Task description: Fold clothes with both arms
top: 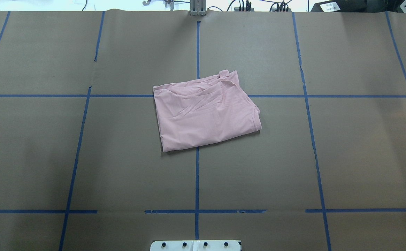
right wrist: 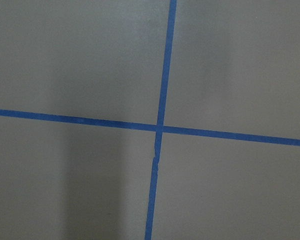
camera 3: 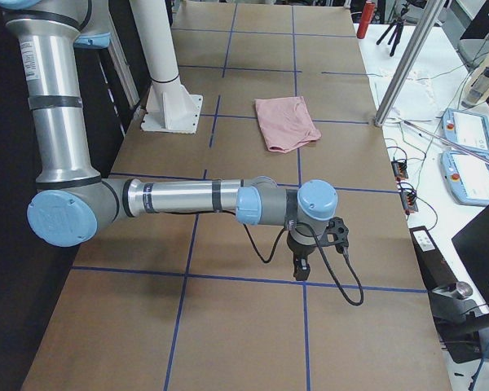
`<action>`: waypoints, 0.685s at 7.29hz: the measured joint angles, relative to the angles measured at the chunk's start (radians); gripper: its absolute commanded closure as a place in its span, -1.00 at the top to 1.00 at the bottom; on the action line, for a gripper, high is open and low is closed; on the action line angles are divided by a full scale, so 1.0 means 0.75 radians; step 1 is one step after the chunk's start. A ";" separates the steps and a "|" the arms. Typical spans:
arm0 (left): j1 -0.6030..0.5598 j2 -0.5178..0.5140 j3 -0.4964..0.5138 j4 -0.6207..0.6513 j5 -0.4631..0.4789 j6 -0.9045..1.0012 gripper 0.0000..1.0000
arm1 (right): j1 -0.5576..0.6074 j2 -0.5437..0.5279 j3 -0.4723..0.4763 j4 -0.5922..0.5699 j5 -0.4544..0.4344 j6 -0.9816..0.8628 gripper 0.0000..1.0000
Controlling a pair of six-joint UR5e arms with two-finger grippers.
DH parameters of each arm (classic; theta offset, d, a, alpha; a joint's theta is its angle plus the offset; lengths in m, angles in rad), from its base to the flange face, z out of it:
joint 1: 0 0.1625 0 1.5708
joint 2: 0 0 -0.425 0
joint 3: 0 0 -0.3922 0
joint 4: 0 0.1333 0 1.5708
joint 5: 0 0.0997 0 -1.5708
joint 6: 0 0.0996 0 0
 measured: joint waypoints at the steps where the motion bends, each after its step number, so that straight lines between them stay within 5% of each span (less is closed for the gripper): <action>1: -0.001 -0.008 0.063 -0.026 -0.012 0.002 1.00 | 0.003 -0.013 0.005 0.000 -0.001 0.005 1.00; 5: -0.006 -0.013 0.129 0.067 -0.017 0.029 1.00 | -0.004 -0.042 0.024 0.023 0.007 0.095 1.00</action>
